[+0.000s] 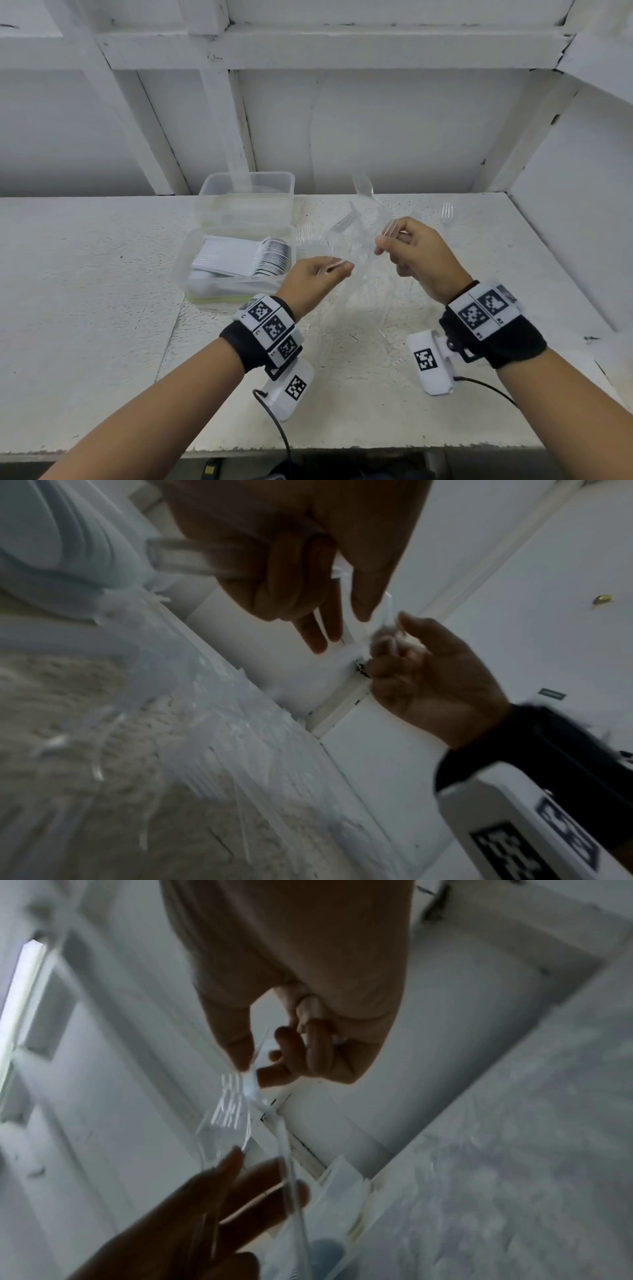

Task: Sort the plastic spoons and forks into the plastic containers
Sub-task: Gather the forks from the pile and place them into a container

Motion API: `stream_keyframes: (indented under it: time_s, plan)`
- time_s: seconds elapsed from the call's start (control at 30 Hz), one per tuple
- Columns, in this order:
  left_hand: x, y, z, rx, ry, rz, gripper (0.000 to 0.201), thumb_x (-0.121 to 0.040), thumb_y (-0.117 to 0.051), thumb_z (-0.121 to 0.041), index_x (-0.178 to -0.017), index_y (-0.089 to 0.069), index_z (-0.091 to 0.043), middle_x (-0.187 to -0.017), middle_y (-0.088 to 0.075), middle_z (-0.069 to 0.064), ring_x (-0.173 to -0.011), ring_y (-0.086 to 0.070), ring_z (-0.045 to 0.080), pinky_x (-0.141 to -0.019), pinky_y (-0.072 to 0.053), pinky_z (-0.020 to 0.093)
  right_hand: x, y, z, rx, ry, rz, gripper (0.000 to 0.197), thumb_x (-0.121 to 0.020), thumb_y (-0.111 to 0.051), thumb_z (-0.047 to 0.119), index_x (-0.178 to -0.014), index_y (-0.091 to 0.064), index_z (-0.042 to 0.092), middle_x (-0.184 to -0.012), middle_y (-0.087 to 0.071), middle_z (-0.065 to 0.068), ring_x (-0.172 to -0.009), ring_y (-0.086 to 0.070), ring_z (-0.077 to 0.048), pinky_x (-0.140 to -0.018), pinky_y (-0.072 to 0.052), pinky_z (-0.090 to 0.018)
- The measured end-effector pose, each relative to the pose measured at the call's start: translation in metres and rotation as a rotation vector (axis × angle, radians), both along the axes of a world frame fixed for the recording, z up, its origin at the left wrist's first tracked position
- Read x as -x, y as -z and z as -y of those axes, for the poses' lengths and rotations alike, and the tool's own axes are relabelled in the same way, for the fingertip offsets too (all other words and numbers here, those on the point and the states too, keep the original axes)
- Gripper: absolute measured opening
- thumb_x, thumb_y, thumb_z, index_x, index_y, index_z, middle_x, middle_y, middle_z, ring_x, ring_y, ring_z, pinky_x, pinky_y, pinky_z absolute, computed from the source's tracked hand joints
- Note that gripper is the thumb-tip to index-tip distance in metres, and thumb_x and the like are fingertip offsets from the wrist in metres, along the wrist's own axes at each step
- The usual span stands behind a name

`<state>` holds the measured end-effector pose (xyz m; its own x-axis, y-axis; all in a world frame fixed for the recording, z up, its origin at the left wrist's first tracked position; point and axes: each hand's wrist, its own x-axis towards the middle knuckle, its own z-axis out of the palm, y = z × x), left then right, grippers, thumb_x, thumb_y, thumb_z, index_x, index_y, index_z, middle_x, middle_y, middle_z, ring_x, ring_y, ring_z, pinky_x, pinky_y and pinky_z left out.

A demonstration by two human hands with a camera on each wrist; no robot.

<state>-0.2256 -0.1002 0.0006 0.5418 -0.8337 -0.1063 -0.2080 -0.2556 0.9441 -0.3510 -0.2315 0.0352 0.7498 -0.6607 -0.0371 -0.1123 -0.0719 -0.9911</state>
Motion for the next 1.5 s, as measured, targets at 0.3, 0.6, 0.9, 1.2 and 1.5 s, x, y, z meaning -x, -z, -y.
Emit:
stream_keyframes:
  time_s: [0.3,0.6,0.9,1.2,1.5]
  plan:
    - [0.01,0.003,-0.003,0.033,-0.041,-0.3,0.007,-0.087,-0.063,-0.01,-0.08,-0.062,-0.01,-0.035,-0.042,-0.012,-0.031,-0.024,0.001,-0.034,-0.021,0.015,-0.028,0.024,-0.024,-0.456,0.24,0.177,0.026,-0.086,-0.063,0.03,-0.097,-0.045,0.015,-0.06,-0.041,0.004,-0.041,-0.031,-0.003,-0.037,-0.025,-0.016]
    - [0.01,0.007,0.002,0.024,-0.1,-0.233,0.013,-0.088,-0.063,-0.019,-0.078,-0.062,-0.01,-0.041,-0.046,-0.012,-0.029,-0.029,0.001,-0.034,-0.023,0.015,-0.03,0.043,-0.04,-0.222,0.295,-0.051,0.025,-0.098,-0.045,0.025,-0.078,-0.055,0.014,-0.064,-0.045,0.001,-0.056,-0.043,-0.009,-0.053,-0.04,-0.022]
    - [-0.016,0.024,-0.024,-0.115,-0.11,-0.068,0.03,-0.098,-0.042,-0.032,-0.077,-0.055,-0.016,-0.054,-0.047,0.0,-0.037,-0.035,0.008,-0.037,-0.029,0.019,-0.011,0.052,0.02,0.009,0.159,-0.401,0.02,-0.099,-0.034,0.025,-0.09,-0.05,0.017,-0.065,-0.043,0.0,-0.049,-0.038,-0.012,-0.043,-0.034,-0.02]
    - [-0.012,0.031,-0.016,-0.173,-0.075,0.066,0.025,-0.096,-0.048,-0.024,-0.079,-0.06,-0.009,-0.056,-0.041,-0.008,-0.05,-0.036,0.005,-0.048,-0.028,0.021,-0.046,0.091,0.006,0.461,-0.079,-0.929,0.035,-0.087,-0.061,0.026,-0.061,-0.042,0.013,-0.061,-0.045,0.0,-0.069,-0.052,-0.02,-0.049,-0.034,-0.022]
    - [-0.003,0.031,0.006,-0.222,0.099,0.203,0.026,-0.095,-0.048,-0.024,-0.074,-0.061,-0.015,-0.056,-0.043,-0.006,-0.054,-0.041,0.008,-0.051,-0.032,0.014,-0.02,0.043,0.026,0.11,0.143,-0.493,0.031,-0.098,-0.043,0.027,-0.075,-0.054,0.011,-0.07,-0.056,-0.003,-0.051,-0.042,-0.011,-0.047,-0.037,-0.02]
